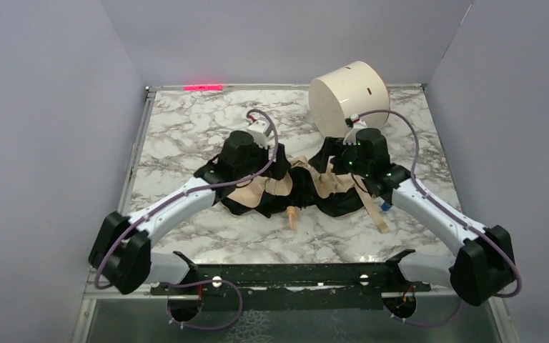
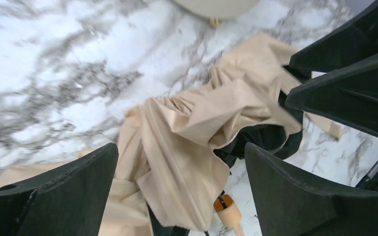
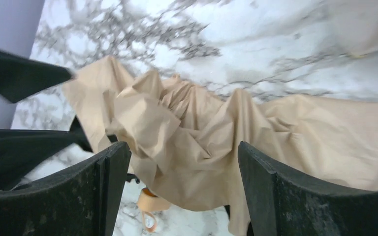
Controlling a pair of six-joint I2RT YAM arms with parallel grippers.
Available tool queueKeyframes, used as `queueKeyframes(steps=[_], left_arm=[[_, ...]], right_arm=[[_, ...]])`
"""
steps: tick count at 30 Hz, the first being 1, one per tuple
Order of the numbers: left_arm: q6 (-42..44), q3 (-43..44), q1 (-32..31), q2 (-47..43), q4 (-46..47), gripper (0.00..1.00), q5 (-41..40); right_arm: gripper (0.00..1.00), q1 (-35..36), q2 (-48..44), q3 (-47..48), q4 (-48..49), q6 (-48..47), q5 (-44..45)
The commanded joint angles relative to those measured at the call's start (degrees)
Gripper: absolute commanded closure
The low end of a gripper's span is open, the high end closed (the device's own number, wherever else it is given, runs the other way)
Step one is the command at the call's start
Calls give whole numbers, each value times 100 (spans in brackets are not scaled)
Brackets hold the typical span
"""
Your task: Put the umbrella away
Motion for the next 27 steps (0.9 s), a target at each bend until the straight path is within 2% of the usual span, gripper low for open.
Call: queueKeyframes(steps=[1,4,7,11,14,17,20,27], left_arm=[[72,0,205,-1338,-916,1,-860],[-235,-270,408,-1937,-1483,1,-1342],[-774,-652,524,-2467,-2035,3,-1836],[-1595,-1250,539,-2843,-2498,7,-2329],[-1975,-1549,540,-2886,-2517,9,-2547],[-1975,-1728,553,-2620,-2229,10,-2654],[-1751,-1765,575,-2126,-1699,12,-2401],[-1504,-1630,575,-949,-894,14,-2096]], right_arm=[[14,-29,-480,232,-1357,-323,1761],[15,-203,-485,348,-1682,-297,2430],[21,-365,-261,424,-1743,-280,2832],[31,-551,252,509,-1720,-278,3050],[37,-701,600,479,-1552,-304,3079],[46,-812,951,408,-1347,-377,3030],[54,-830,1204,298,-1250,-441,2817],[62,-821,1149,-350,-981,-320,1575]])
